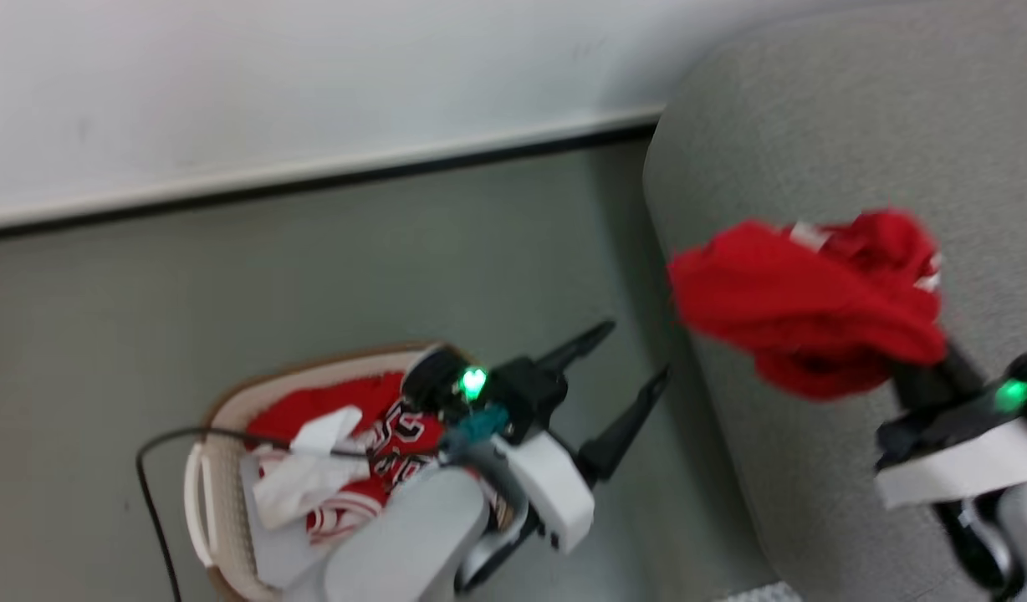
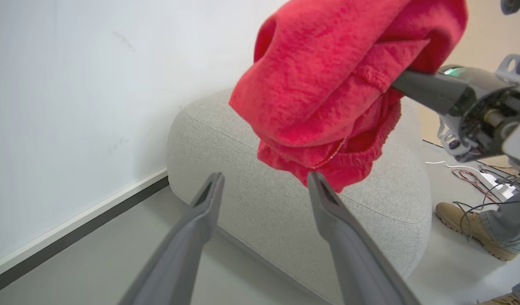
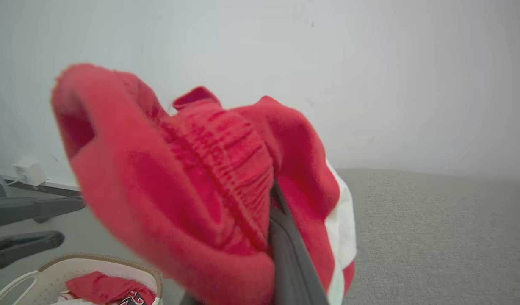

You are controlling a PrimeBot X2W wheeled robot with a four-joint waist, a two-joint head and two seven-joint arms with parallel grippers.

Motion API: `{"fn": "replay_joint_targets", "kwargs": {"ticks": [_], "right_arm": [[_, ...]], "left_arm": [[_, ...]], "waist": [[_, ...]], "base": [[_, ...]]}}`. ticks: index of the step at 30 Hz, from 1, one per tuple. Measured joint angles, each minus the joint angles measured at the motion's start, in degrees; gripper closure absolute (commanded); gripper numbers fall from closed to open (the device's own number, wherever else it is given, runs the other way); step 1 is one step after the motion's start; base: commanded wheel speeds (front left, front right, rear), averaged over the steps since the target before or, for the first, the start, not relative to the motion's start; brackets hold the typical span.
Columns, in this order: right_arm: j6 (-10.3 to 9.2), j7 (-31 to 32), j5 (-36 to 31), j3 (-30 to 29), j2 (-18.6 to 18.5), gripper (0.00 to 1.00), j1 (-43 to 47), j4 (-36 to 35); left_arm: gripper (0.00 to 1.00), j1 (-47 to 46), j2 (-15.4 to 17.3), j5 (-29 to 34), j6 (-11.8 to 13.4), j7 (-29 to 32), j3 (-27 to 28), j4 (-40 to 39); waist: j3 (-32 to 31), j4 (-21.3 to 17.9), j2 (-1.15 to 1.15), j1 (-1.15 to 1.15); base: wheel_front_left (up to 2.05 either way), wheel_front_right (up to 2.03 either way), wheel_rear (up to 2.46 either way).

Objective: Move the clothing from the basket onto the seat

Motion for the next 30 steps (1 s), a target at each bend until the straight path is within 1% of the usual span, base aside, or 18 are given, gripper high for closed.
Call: {"fn": "replay_joint_targets", "kwargs": {"ticks": [7, 12, 16, 19, 22, 24, 27, 30], "right_arm": [[0.0, 0.0, 1.2, -9.43, 0.0, 1.0, -8.09, 2.6], [0.0, 0.0, 2.6, -15.8, -2.33, 1.0, -17.16, 7.46], [0.0, 0.0, 3.97, -20.34, -6.87, 1.0, -24.63, 14.04], [0.0, 0.04, 3.74, -24.47, -11.45, 1.0, -30.17, 18.93], [0.0, 0.98, 2.68, -29.07, -15.78, 1.0, -36.34, 23.88], [0.01, 1.23, 0.27, -31.05, -18.04, 1.0, -39.63, 27.78], [0.0, 1.0, -2.82, -35.0, -19.41, 1.0, -43.94, 33.94], [0.01, 0.71, -6.11, -37.56, -19.24, 1.0, -46.42, 39.51]], "left_arm": [[0.0, -9.82, -0.97, 2.36, -0.07, 0.26, 0.88, 1.24], [0.0, -15.51, -1.35, 3.44, -0.16, 0.31, 0.93, 1.98], [0.0, -19.15, -2.23, 3.94, -0.4, -0.04, 0.59, 2.08], [0.0, -20.59, -2.81, 3.98, -0.15, -0.68, 0.15, 1.87], [0.0, -20.96, -3.24, 3.53, 0.23, -1.33, 0.04, 0.86], [0.0, -21.13, -3.43, 3.26, 0.6, -1.43, -0.32, 0.35], [0.0, -20.93, -3.6, 3.08, 1.14, -1.87, -1.1, -0.41], [0.0, -20.5, -3.65, 2.9, 1.7, -1.96, -1.57, -1.01]], "waist": [[9.26, 1.91, 0.0, 0.01], [16.04, 3.38, 0.0, 0.01], [20.54, 5.06, 0.0, 0.02], [22.9, 6.91, 0.0, 0.01], [24.8, 8.78, 0.0, 0.01], [26.0, 9.92, 0.0, 0.01], [27.59, 11.76, 0.0, 0.01], [29.05, 13.51, 0.0, 0.0]], "base": [[0.0, 0.0, 0.0], [0.0, 0.0, 0.0], [0.0, 0.0, 0.0], [0.0, 0.0, 0.0], [0.0, 0.0, 0.0], [0.0, 0.0, 0.0], [0.0, 0.0, 0.0], [0.0, 0.0, 0.0]]}}
